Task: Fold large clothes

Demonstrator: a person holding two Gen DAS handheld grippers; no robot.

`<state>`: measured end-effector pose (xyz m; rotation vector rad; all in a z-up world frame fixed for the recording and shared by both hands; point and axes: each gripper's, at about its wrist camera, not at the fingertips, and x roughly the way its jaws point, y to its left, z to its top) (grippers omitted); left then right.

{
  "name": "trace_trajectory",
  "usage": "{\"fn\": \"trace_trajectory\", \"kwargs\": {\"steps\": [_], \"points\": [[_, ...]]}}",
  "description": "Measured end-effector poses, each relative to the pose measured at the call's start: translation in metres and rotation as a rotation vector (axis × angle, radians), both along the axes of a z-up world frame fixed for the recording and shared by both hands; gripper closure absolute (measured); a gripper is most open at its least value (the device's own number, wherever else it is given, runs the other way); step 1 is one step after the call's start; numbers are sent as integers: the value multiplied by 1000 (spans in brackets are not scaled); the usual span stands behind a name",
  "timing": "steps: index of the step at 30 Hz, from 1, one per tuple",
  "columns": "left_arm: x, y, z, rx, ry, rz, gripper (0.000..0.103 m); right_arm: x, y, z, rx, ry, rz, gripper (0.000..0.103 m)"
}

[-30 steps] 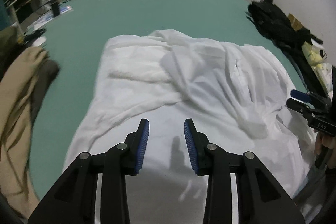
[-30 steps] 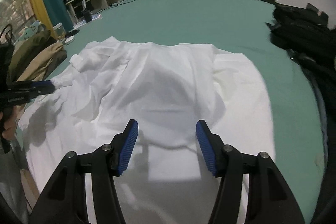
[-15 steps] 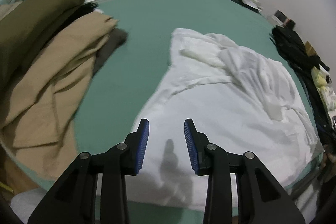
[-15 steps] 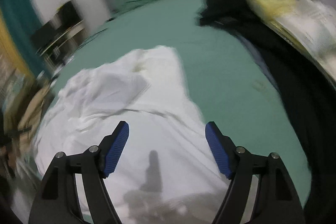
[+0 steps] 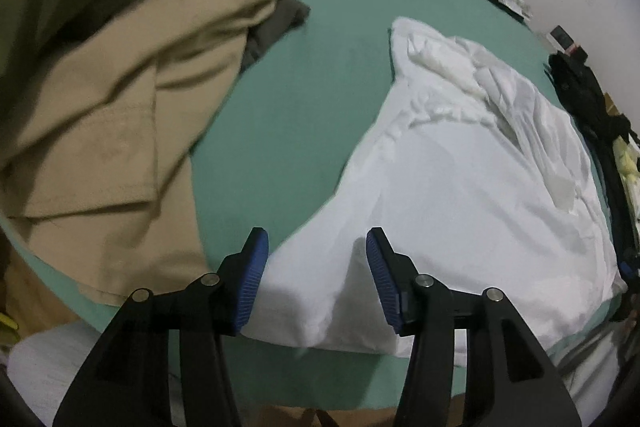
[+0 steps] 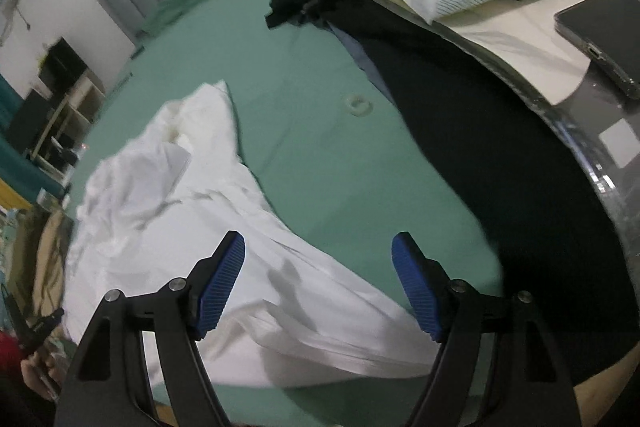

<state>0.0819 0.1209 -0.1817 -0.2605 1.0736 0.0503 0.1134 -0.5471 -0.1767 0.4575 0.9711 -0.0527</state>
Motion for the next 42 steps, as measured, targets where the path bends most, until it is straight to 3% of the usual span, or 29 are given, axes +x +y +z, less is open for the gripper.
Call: {"fn": "trace_trajectory", "kwargs": {"steps": [3, 6, 12, 15, 18, 19, 20, 21, 22, 23, 27, 32, 42], "points": [[-1, -6, -12, -22, 37, -38, 42, -1, -10, -8, -21, 59, 9, 27], [-1, -17, -16, 29, 46, -70, 39, -4, -19, -19, 2, 106, 24, 27], [0, -27, -19, 80, 58, -97, 38, -22, -21, 1, 2, 0, 77, 27], [-1, -29, -20, 90, 64, -105, 38, -17, -25, -13, -22, 92, 54, 27], [-1, -30, -20, 90, 70, -112, 41, -11, -26, -22, -9, 132, 73, 26], [-2, -34, -20, 90, 73, -128, 49, -10, -22, -23, -29, 141, 87, 26], [-3, -37, -18, 86, 72, -147, 64, -9, -15, -22, -56, 150, 122, 31], [-4, -40, -17, 83, 72, -164, 72, -9, -9, -22, -74, 156, 152, 48], [-6, -45, -16, 80, 76, -195, 90, -9, -2, -23, -98, 167, 179, 54], [-8, -50, -17, 78, 82, -218, 98, -10, 8, -23, -141, 173, 206, 58], [-16, -53, -12, 75, 70, -214, 100, -17, 22, -20, -153, 147, 258, 96], [-31, -43, 16, 51, -3, -171, 100, -38, 19, -5, -82, 64, 243, 100], [-53, -22, 67, 20, -111, -147, 100, -70, 17, 42, -59, -76, 201, 100]]}}
